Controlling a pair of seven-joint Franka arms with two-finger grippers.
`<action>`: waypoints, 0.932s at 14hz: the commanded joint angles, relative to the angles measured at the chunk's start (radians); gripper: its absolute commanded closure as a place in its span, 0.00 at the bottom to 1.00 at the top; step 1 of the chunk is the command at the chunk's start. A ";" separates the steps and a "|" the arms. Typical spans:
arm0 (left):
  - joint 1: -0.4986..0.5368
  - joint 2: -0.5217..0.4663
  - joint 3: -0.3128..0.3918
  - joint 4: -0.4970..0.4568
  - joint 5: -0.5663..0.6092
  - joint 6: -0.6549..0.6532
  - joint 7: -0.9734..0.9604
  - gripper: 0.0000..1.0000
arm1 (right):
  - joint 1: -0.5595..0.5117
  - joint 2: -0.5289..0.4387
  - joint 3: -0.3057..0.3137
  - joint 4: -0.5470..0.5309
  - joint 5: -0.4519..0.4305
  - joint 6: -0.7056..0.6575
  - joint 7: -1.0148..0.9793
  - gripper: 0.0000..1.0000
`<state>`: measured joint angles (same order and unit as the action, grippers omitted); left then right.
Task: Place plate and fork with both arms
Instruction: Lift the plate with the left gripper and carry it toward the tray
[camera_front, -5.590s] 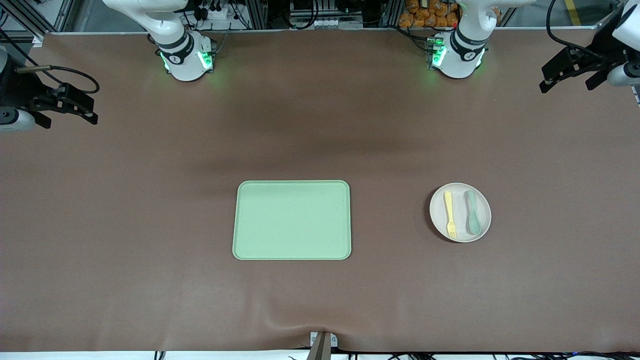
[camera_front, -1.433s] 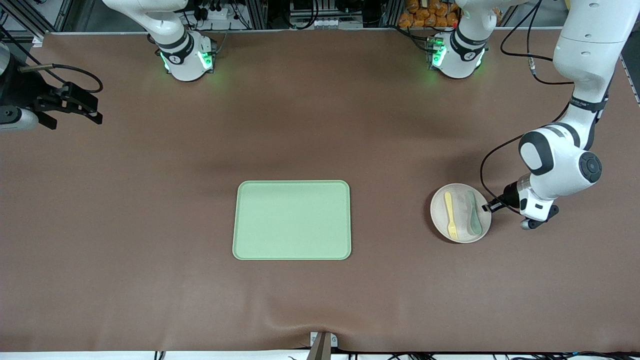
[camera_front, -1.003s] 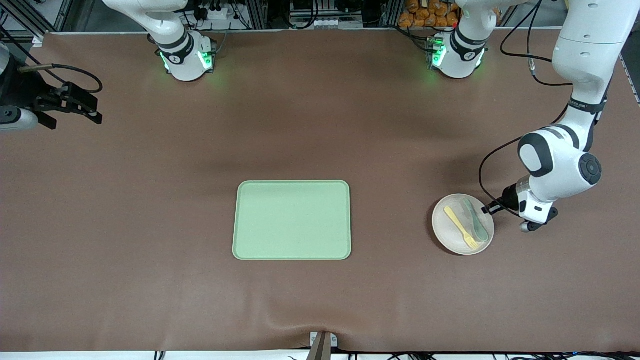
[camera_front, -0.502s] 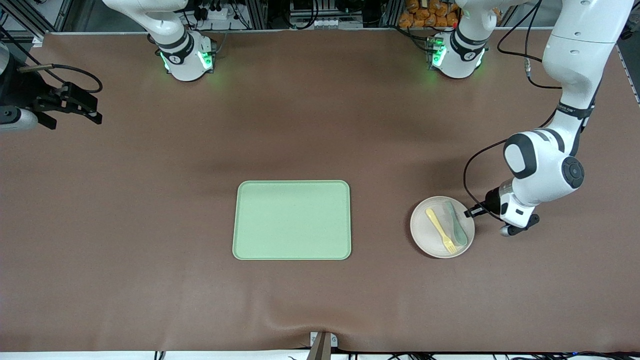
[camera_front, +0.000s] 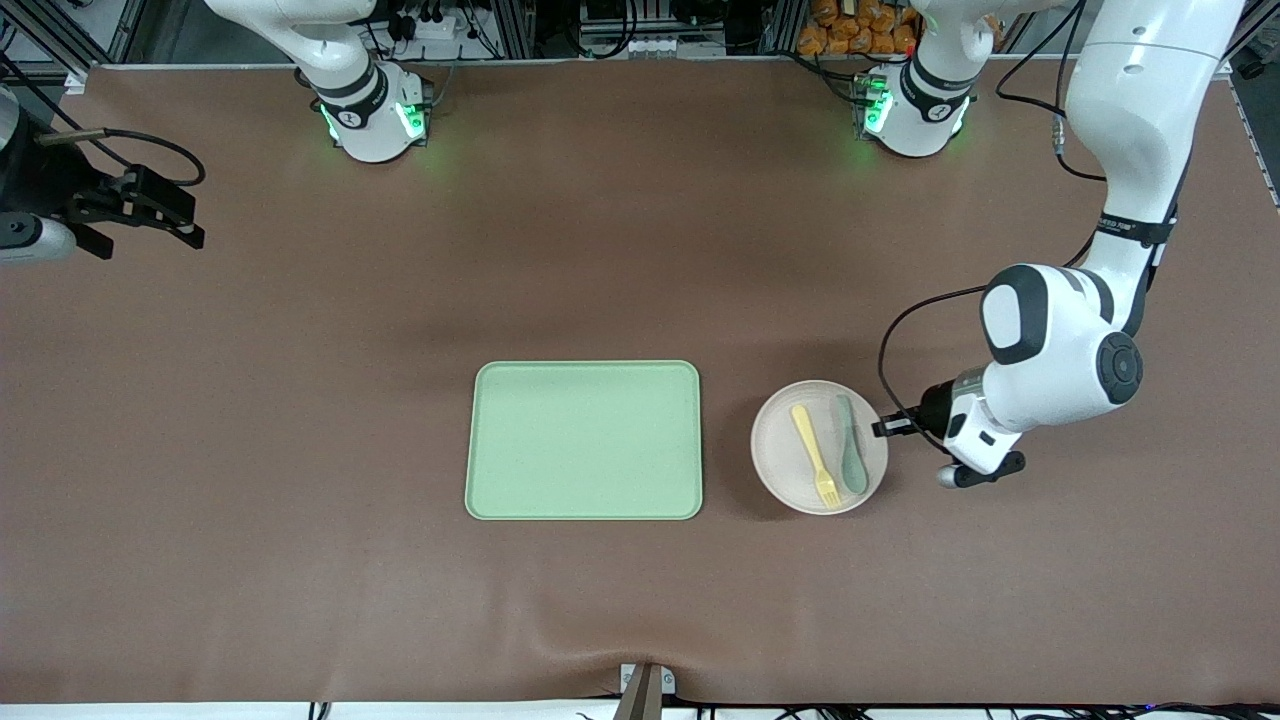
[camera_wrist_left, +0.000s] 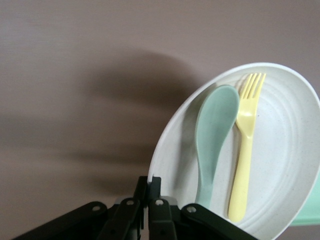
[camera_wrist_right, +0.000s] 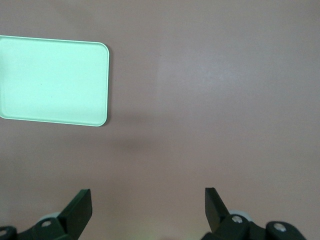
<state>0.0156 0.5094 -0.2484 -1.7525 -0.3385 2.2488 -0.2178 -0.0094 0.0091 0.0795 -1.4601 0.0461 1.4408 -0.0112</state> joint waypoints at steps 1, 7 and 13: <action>-0.074 0.038 0.008 0.097 0.009 -0.037 -0.025 1.00 | -0.015 0.006 0.006 0.012 0.015 -0.003 -0.012 0.00; -0.247 0.213 0.027 0.397 0.080 -0.124 -0.223 1.00 | -0.015 0.006 0.005 0.012 0.015 -0.005 -0.012 0.00; -0.391 0.405 0.067 0.625 0.092 -0.106 -0.271 1.00 | -0.018 0.006 0.005 0.012 0.015 -0.003 -0.012 0.00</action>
<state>-0.3220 0.8299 -0.2060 -1.2560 -0.2608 2.1651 -0.4670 -0.0103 0.0096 0.0778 -1.4601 0.0461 1.4408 -0.0112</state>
